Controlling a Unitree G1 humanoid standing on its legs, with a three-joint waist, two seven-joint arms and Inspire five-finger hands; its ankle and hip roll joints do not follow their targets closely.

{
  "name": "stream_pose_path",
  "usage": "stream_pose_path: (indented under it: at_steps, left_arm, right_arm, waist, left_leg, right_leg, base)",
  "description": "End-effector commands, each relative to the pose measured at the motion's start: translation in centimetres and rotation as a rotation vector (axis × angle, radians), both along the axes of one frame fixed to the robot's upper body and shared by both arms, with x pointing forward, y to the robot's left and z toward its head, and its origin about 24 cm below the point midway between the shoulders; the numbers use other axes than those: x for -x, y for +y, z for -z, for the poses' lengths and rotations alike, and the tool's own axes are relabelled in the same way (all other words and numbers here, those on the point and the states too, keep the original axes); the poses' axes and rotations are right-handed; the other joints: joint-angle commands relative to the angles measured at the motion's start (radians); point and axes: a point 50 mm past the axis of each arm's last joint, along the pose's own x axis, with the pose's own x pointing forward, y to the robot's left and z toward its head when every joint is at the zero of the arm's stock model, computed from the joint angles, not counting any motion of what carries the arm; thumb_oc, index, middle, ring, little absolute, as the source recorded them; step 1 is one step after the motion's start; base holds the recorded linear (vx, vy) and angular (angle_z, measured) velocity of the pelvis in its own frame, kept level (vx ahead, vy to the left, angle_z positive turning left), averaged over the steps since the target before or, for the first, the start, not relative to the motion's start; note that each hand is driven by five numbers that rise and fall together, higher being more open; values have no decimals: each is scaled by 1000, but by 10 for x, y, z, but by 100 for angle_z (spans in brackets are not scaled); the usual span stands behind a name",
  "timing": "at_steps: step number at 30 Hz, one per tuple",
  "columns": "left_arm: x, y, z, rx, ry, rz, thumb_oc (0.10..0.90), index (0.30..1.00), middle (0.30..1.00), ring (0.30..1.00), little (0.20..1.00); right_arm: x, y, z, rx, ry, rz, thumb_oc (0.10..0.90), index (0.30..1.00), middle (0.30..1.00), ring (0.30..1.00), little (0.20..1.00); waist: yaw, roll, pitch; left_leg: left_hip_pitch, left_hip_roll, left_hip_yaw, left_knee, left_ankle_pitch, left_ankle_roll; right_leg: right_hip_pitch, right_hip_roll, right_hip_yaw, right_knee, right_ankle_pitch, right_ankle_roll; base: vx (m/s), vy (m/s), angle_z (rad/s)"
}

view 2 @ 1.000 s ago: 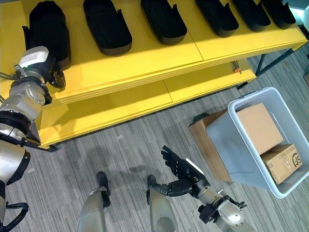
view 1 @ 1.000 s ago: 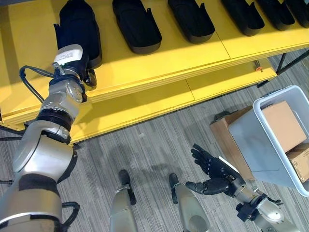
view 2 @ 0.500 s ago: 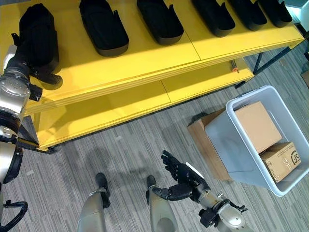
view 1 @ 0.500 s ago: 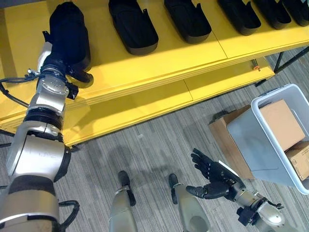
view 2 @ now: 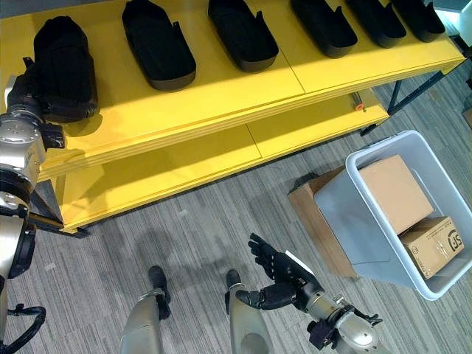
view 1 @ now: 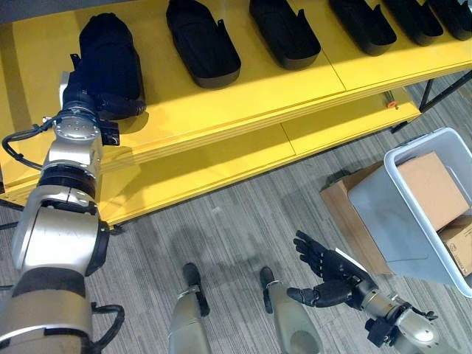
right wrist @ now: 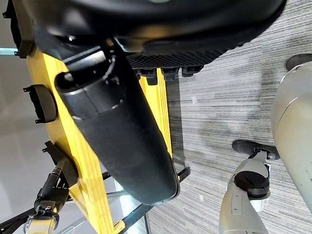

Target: Move parts from the plastic box to the shelf.

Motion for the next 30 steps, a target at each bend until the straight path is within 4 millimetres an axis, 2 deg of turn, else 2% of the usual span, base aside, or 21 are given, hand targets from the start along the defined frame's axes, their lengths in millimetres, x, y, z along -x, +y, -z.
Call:
stream_pose_path:
  at_steps: [1, 6, 11, 16, 18, 26, 30]
  left_arm:
    - [10, 14, -37, -57, -139, -78, 900, 1000, 1000, 1000, 1000]
    - [11, 14, -43, -111, -130, -98, 900, 1000, 1000, 1000, 1000]
    - [14, 20, -46, -313, -39, -178, 900, 1000, 1000, 1000, 1000]
    - [13, 20, -43, -235, -65, -177, 900, 1000, 1000, 1000, 1000]
    - [12, 18, -41, -130, -112, -174, 900, 1000, 1000, 1000, 1000]
    - [12, 15, -46, 46, -233, -188, 900, 1000, 1000, 1000, 1000]
    - [13, 15, -45, 81, -252, -185, 900, 1000, 1000, 1000, 1000]
  right_arm:
    - [-7, -12, -24, -9, -122, 10, 900, 1000, 1000, 1000, 1000]
    - [-7, -13, -23, -10, -113, 12, 900, 1000, 1000, 1000, 1000]
    - [-7, -15, -25, -8, -111, 10, 900, 1000, 1000, 1000, 1000]
    - [-7, -16, -26, -6, -112, 9, 900, 1000, 1000, 1000, 1000]
    - [-7, -14, -25, -12, -112, 5, 900, 1000, 1000, 1000, 1000]
    - [-7, -14, -25, 1, -120, 10, 900, 1000, 1000, 1000, 1000]
    - [-7, -14, -25, 7, -120, 8, 900, 1000, 1000, 1000, 1000]
  waist:
    - [5, 11, -28]
    - [4, 9, -30]
    - [4, 5, -30]
    - [4, 4, -26]
    - [4, 1, -24]
    - [5, -1, -20]
    - [8, 1, -19]
  left_leg:
    - [36, 87, -1, 85, -130, -74]
    - [33, 87, -2, 86, -130, -74]
    - [25, 89, 1, 91, -129, -72]
    - [17, 90, 1, 97, -130, -70]
    - [14, 91, 1, 100, -132, -70]
    - [4, 90, -2, 110, -137, -70]
    - [0, 89, -5, 115, -139, -70]
  right_leg:
    - [-40, -20, -24, -23, 21, -45]
    - [-41, -19, -24, -26, 23, -44]
    - [-52, -17, -22, -18, 22, -44]
    - [-60, -18, -19, -11, 21, -44]
    - [-63, -18, -19, -8, 19, -45]
    - [-74, -17, -16, -1, 18, -47]
    - [-77, -18, -18, 6, 16, -48]
  base:
    - [0, 0, 0]
    - [0, 0, 0]
    - [0, 0, 0]
    - [0, 0, 0]
    - [0, 0, 0]
    - [0, 0, 0]
    - [0, 0, 0]
